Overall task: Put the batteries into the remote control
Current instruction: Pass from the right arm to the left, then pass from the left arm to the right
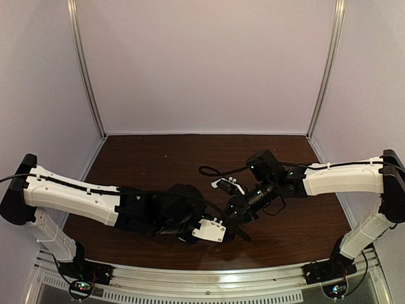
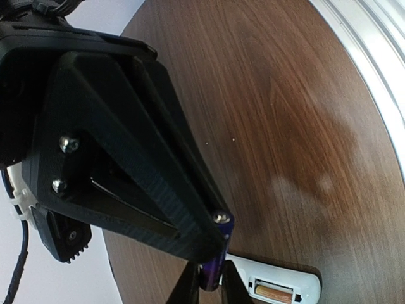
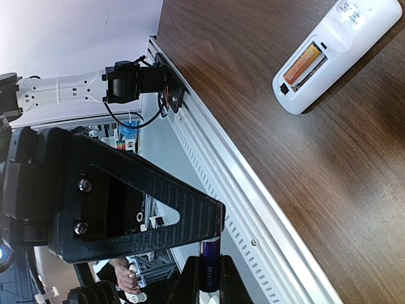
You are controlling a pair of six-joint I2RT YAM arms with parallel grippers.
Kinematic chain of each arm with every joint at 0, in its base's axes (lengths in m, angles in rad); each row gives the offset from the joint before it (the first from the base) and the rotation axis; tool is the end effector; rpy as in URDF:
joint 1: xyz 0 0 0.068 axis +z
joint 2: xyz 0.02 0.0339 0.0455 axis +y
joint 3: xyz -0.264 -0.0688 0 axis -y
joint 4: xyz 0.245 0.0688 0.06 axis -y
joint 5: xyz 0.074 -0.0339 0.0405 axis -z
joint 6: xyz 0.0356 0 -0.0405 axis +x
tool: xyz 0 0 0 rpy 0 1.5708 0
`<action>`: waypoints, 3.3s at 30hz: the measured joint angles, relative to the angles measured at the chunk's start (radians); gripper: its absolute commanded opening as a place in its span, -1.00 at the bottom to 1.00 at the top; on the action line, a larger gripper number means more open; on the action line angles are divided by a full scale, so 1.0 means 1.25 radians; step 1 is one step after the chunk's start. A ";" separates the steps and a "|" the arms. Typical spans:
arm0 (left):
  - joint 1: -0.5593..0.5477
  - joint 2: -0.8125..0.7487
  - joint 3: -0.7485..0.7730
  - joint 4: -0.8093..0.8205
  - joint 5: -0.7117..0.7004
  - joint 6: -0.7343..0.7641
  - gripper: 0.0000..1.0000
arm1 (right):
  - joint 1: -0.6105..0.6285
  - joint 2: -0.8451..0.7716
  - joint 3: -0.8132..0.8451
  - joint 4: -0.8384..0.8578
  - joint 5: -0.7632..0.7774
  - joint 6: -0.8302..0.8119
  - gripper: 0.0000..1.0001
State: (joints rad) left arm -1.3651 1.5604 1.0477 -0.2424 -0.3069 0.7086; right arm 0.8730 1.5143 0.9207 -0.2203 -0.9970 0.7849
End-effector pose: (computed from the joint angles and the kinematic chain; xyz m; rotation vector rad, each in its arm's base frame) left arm 0.0797 -0.3294 0.2356 1.8832 1.2903 0.0162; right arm 0.1736 0.2536 0.2219 0.6249 -2.3758 -1.5869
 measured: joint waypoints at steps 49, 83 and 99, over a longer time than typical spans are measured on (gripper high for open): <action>0.203 -0.146 -0.131 0.421 0.441 -0.793 -1.00 | -0.076 -0.202 0.084 0.208 0.096 -0.181 -0.37; 0.223 -0.112 -0.091 0.377 0.477 -0.835 -1.00 | -0.049 -0.164 0.128 0.004 0.143 -0.313 -0.64; 0.227 -0.104 -0.080 0.360 0.486 -0.846 -0.49 | -0.048 -0.161 0.135 -0.016 0.171 -0.331 -1.00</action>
State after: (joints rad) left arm -1.0809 1.4300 0.9482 0.2077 0.3000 -0.3485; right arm 0.8131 1.3132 1.0893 -0.2409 -0.7837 0.3717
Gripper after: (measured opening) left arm 0.185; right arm 0.115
